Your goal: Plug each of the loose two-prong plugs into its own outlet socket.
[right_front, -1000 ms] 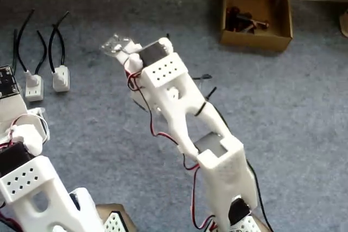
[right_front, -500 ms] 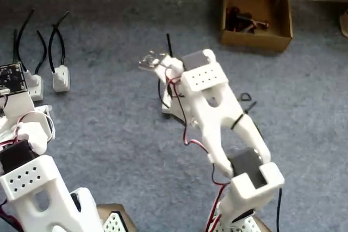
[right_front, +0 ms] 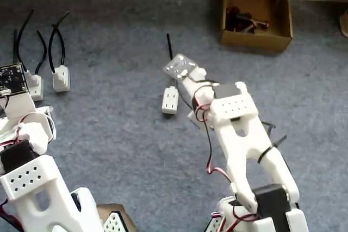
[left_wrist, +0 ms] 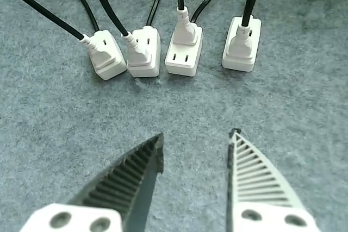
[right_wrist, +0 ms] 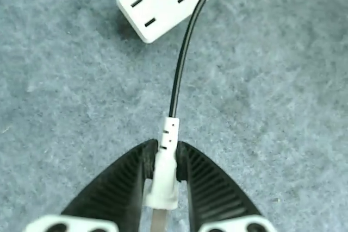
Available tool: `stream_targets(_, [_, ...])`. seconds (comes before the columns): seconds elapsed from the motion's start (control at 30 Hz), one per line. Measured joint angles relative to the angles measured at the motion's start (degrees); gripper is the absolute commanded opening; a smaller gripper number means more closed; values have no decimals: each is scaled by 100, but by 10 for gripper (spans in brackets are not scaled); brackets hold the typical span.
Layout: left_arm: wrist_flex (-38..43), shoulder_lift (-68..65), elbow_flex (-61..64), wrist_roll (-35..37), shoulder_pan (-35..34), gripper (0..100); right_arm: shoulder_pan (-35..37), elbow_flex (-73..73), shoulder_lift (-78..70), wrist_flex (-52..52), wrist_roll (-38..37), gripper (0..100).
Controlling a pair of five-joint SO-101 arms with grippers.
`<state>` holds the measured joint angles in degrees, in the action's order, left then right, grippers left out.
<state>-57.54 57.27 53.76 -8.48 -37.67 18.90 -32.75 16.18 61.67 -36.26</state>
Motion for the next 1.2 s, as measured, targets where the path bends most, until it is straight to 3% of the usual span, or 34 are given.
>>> stream_targets(0.53, [0,0,0,0,18,189,-299,-2066,466,-1829,44,6])
stream_targets(0.7, [-149,0,0,0,343,189,-360,-2259,466,-1934,44,12])
stream_targets(0.9, [-229,0,0,0,466,189,-360,-2259,475,-1952,44,111])
stream_targets(1.2, [-308,0,0,0,492,189,-360,-2259,475,-1952,-26,111])
